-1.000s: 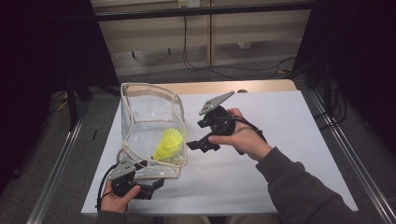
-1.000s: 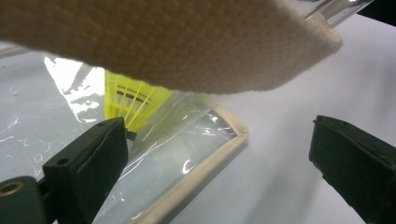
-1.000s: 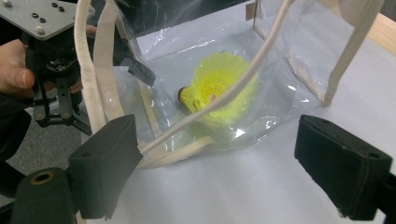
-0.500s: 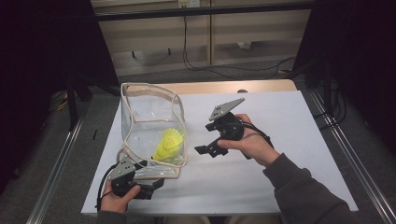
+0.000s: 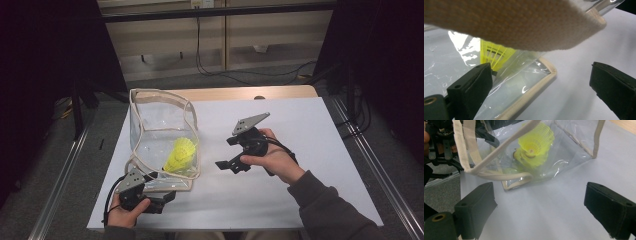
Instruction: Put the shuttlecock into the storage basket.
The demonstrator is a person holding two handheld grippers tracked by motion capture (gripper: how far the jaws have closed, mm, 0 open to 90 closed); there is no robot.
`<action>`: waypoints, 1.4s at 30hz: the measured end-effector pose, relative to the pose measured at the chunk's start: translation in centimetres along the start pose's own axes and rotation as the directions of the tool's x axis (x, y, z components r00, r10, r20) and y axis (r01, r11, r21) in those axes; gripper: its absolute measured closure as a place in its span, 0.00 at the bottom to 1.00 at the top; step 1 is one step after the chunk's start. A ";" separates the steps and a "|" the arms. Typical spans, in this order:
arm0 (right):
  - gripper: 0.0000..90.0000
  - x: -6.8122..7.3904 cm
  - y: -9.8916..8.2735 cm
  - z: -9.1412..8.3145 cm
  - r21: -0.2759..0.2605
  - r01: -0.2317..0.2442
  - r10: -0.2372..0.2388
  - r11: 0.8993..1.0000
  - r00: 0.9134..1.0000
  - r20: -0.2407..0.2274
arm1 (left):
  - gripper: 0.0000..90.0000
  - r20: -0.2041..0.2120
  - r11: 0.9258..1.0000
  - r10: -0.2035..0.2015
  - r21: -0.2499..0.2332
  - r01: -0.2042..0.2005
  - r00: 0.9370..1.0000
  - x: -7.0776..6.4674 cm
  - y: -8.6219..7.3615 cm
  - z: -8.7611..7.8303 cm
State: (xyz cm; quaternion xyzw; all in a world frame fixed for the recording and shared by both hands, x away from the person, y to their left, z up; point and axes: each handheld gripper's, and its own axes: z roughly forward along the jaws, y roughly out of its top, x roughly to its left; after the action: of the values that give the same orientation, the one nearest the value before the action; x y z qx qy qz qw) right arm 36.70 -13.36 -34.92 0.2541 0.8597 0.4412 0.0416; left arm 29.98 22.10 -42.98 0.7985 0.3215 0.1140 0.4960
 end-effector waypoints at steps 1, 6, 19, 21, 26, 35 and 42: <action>0.10 0.0 -0.1 -0.1 -0.003 -0.001 0.001 1.000 1.000 0.000 | 0.05 0.001 1.000 -0.001 0.000 0.001 1.000 0.0 0.0 0.0; 0.10 -0.2 -0.7 -0.3 -0.008 -0.005 0.005 1.000 1.000 0.006 | 0.05 0.001 1.000 -0.001 0.000 0.001 1.000 0.0 0.0 0.0; 0.10 -0.8 -2.8 -1.3 -0.015 -0.015 0.015 1.000 1.000 0.024 | 0.05 0.002 1.000 -0.001 -0.002 0.001 1.000 0.0 0.0 0.1; 0.10 -0.9 -3.1 -1.4 -0.018 -0.021 0.021 1.000 0.999 0.024 | 0.05 0.002 1.000 -0.001 -0.002 0.001 1.000 0.0 0.0 0.1; 0.10 -1.1 -3.8 -1.8 -0.023 -0.028 0.029 0.999 0.999 0.031 | 0.05 0.001 1.000 -0.002 -0.002 0.002 1.000 0.0 0.0 0.1; 0.10 -1.2 -4.8 -2.2 -0.030 -0.029 0.030 0.999 0.999 0.029 | 0.05 0.001 1.000 -0.002 0.001 0.002 1.000 0.0 0.0 0.1; 0.10 -1.3 -5.4 -2.4 -0.033 -0.028 0.029 0.999 0.999 0.044 | 0.05 0.001 1.000 -0.002 0.001 0.002 1.000 0.0 0.0 0.1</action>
State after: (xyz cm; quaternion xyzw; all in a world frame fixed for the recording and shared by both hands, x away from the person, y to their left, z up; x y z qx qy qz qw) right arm 34.93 -18.34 -37.82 0.2756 0.8474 0.4499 0.0587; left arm 29.97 22.03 -43.01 0.7985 0.3223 0.1131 0.4958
